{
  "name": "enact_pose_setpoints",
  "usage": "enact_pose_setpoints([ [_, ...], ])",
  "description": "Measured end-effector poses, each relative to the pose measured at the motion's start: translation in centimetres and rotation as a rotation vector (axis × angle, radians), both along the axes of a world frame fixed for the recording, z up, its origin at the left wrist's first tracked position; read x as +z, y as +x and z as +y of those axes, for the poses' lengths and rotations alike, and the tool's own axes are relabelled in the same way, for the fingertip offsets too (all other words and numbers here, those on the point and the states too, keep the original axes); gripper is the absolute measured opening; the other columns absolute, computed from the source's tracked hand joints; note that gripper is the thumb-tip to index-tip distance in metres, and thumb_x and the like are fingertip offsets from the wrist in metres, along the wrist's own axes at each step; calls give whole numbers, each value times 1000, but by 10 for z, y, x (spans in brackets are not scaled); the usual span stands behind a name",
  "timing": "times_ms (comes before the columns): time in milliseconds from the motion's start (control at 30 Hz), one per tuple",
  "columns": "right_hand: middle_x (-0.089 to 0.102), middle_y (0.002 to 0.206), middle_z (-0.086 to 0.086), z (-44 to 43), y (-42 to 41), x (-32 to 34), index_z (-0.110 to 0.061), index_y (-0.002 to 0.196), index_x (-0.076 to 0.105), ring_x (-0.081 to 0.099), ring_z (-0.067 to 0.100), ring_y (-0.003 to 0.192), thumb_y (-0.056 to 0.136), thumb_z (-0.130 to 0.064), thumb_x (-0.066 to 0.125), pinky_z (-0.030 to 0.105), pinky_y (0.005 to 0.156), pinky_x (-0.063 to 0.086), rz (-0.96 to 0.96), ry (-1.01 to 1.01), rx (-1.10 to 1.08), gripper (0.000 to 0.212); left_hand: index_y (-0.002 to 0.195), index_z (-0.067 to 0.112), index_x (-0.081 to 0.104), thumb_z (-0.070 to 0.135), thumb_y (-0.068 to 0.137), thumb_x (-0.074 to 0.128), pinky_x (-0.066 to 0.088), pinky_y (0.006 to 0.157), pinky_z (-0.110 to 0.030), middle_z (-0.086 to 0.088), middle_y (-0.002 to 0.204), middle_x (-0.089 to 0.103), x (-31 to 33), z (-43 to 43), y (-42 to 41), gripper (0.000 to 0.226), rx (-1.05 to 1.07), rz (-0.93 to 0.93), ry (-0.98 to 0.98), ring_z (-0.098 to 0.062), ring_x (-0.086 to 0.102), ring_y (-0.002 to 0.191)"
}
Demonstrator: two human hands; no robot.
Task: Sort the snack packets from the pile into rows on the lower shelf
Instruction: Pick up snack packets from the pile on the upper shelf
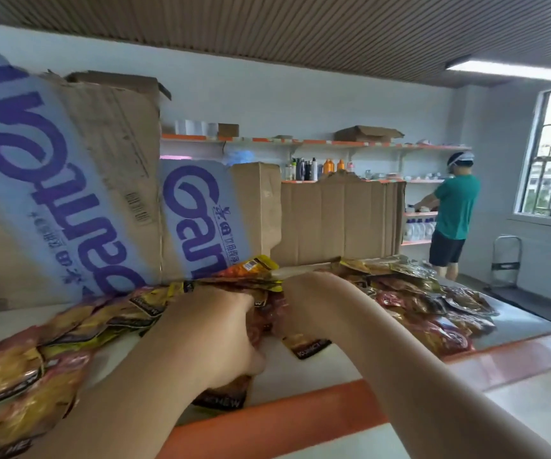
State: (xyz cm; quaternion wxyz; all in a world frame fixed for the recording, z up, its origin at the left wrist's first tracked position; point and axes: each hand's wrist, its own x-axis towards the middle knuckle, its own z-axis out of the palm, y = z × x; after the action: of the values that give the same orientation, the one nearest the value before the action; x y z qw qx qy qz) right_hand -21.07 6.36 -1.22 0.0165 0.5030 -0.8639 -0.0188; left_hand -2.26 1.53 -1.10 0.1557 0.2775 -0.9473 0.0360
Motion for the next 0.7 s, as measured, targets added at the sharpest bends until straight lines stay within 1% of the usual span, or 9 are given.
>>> enact_pose_setpoints([
  [67,53,77,-4,6,2,1,-21,80,57,54,17,70,75,-51,73,32,65,49,-2,-16,29,34,87,33,59,68,63,71,56,67,-31,13,79,63,0,2,4,44,18,-1,43,-7,59,73],
  [133,52,75,-5,13,10,6,-25,70,44,52,15,66,78,-47,74,29,56,41,5,-34,82,38,86,33,58,69,62,71,54,65,-29,12,78,62,1,2,7,46,65,-18,58,-6,58,72],
  [200,52,82,-5,21,12,11,-21,77,47,52,15,72,81,-44,75,30,60,42,-17,-29,141,37,88,34,57,70,62,72,48,59,-25,12,80,62,5,4,9,47,103,-53,93,-4,57,72],
  [267,55,90,-4,29,15,17,-21,96,55,55,16,79,81,-40,76,31,65,46,-48,-40,208,32,89,36,57,66,63,76,42,56,-24,12,83,62,10,6,10,45,135,-82,151,-4,57,73],
  [333,56,92,-6,37,14,21,-22,107,59,54,13,76,78,-37,78,28,61,44,-56,-64,264,38,91,38,57,60,63,79,43,57,-23,14,87,62,11,11,9,42,161,-78,196,-3,58,76],
  [467,56,89,-7,59,-6,27,-23,100,56,54,11,74,74,-32,80,30,56,42,-58,-142,341,36,97,55,53,56,58,79,56,72,-28,23,99,63,7,22,8,47,179,-26,284,0,62,84],
  [567,59,89,-5,79,-29,29,-28,95,54,60,18,80,75,-24,76,39,69,55,-129,-322,396,30,99,59,51,54,58,80,57,72,-27,27,98,63,8,29,6,50,185,61,213,2,62,85],
  [600,59,90,-7,85,-35,30,-30,94,53,60,15,81,74,-24,76,38,71,56,-145,-403,411,30,102,60,50,55,60,81,57,72,-25,28,97,63,8,32,4,53,184,113,150,3,62,85],
  [700,58,96,-16,99,-46,31,-36,97,56,56,3,84,72,-28,77,21,70,50,-195,-605,474,33,111,58,47,59,64,83,48,68,-14,34,98,55,10,40,-5,58,119,277,-88,12,54,94],
])
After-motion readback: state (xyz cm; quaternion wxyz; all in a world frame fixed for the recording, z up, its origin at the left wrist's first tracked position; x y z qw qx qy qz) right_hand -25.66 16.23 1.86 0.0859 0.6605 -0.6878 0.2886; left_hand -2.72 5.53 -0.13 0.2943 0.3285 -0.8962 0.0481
